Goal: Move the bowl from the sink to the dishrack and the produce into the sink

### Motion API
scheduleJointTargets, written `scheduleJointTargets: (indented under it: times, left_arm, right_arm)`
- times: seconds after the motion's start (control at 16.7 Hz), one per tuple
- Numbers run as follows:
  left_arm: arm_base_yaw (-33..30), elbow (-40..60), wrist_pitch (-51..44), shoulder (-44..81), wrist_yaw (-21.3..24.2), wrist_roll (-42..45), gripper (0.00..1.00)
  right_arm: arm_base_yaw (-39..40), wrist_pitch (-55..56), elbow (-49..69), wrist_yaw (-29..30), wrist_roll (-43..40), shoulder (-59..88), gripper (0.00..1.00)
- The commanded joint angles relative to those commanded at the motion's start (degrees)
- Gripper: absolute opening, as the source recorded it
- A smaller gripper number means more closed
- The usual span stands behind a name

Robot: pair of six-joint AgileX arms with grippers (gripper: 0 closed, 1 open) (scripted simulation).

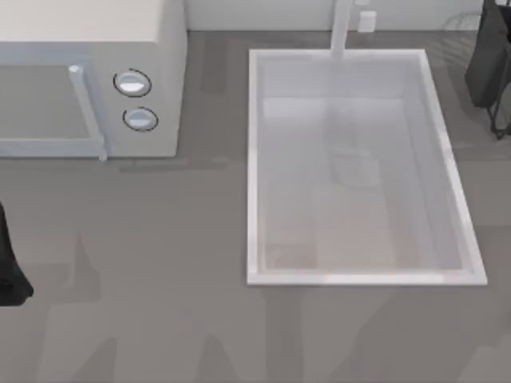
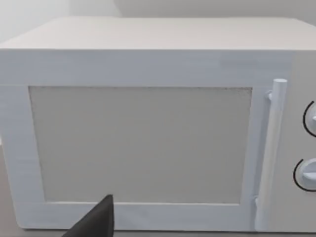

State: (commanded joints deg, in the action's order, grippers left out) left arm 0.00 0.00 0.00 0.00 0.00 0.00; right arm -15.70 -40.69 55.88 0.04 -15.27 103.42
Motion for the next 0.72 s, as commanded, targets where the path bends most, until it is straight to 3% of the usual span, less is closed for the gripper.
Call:
scheduleJointTargets:
  times: [0.42,0.72]
  left_arm:
    - [0.0,0.0,0.0,0.0,0.0,0.0,1.00]
    - [0.0,0.0,0.0,0.0,0.0,0.0,1.00]
  right_arm:
    - [-0.2,4.7,-3.4,0.0,0.2,3.1,1.00]
    - [-0.2,4.7,-3.4,0.0,0.2,3.1,0.62]
